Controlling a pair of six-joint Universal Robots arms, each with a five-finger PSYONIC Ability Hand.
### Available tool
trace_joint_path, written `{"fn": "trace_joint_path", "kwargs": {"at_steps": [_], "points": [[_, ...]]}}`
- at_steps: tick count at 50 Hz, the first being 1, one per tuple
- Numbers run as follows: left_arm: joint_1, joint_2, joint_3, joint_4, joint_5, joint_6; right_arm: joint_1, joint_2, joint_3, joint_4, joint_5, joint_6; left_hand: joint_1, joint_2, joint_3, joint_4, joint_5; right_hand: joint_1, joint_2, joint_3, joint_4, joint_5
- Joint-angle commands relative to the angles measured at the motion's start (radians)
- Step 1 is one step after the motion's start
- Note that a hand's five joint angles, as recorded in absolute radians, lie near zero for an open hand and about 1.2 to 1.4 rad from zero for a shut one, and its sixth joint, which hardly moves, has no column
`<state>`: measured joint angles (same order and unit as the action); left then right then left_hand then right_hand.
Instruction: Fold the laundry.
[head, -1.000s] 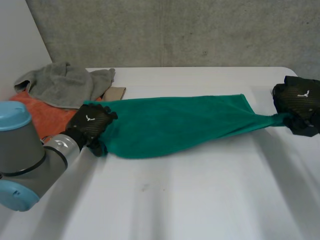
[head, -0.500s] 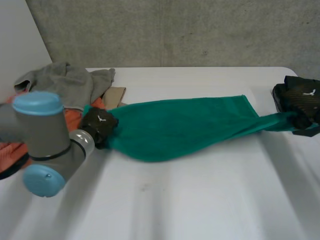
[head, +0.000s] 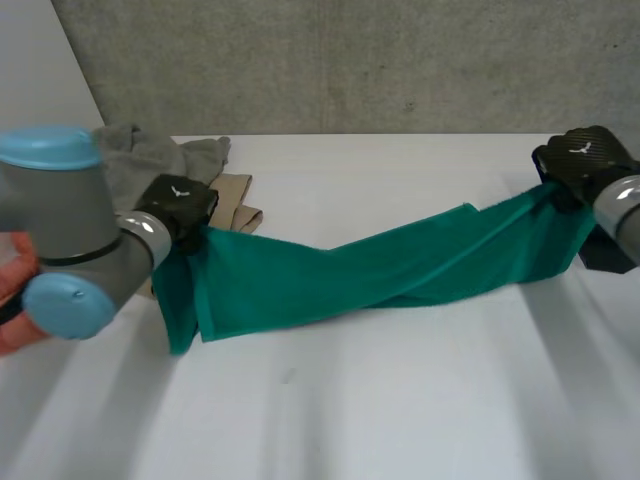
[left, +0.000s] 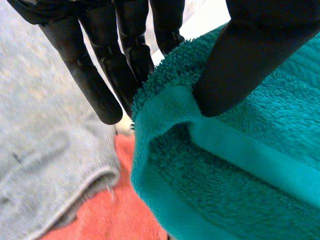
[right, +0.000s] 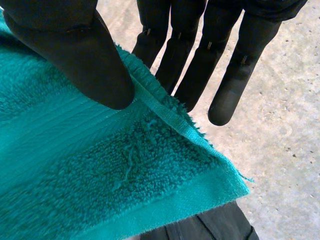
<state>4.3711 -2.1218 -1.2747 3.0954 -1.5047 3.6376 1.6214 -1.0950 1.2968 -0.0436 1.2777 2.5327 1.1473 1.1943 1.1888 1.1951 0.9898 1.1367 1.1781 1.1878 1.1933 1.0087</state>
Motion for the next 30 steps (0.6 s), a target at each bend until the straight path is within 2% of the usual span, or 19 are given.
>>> {"fn": "trace_joint_path", "kwargs": {"at_steps": [1,2,5,6,8,15,18,22,25,30], "points": [[0.002,-0.262,0.264,-0.001,-0.074,0.033,0.084,0.159,-0.070,-0.188,0.150,0.066,0.074,0.027,0.032,0.026,0.057,0.260,0.218,0.209,0.203,0.213],[-0.001,-0.292,0.303,0.000,-0.080,0.035,0.095,0.173,-0.070,-0.217,0.169,0.070,-0.125,-0.171,-0.166,-0.172,-0.142,0.260,0.218,0.209,0.203,0.213],[-0.005,-0.329,0.362,-0.004,-0.086,0.039,0.112,0.182,-0.068,-0.255,0.192,0.077,-0.510,-0.557,-0.551,-0.558,-0.527,0.260,0.218,0.209,0.203,0.213],[-0.010,-0.346,0.388,-0.007,-0.092,0.044,0.124,0.188,-0.063,-0.277,0.204,0.080,-0.779,-0.825,-0.820,-0.826,-0.796,0.260,0.218,0.209,0.203,0.213],[-0.018,-0.349,0.403,-0.015,-0.106,0.049,0.135,0.193,-0.059,-0.289,0.215,0.078,-0.973,-1.020,-1.014,-1.021,-0.990,0.260,0.218,0.209,0.203,0.213],[-0.035,-0.212,0.272,-0.060,-0.161,0.050,0.164,0.182,-0.014,-0.283,0.236,0.081,-0.973,-1.020,-1.014,-1.021,-0.990,0.260,0.218,0.209,0.203,0.213],[-0.050,-0.100,0.129,-0.057,-0.143,0.050,0.161,0.156,0.009,-0.276,0.232,0.078,-0.973,-1.020,-1.014,-1.021,-0.990,0.260,0.218,0.209,0.203,0.213],[-0.065,0.006,-0.055,-0.037,-0.088,0.055,0.149,0.121,0.032,-0.249,0.223,0.078,-0.785,-0.832,-0.826,-0.832,-0.802,0.260,0.218,0.209,0.203,0.213],[-0.065,0.043,-0.161,-0.011,-0.037,0.050,0.141,0.103,0.050,-0.225,0.206,0.078,-0.602,-0.649,-0.644,-0.650,-0.620,0.260,0.218,0.209,0.203,0.213],[-0.059,0.037,-0.229,0.011,0.011,0.050,0.129,0.087,0.075,-0.208,0.175,0.077,-0.590,-0.637,-0.632,-0.638,-0.607,0.260,0.218,0.209,0.203,0.213]]}}
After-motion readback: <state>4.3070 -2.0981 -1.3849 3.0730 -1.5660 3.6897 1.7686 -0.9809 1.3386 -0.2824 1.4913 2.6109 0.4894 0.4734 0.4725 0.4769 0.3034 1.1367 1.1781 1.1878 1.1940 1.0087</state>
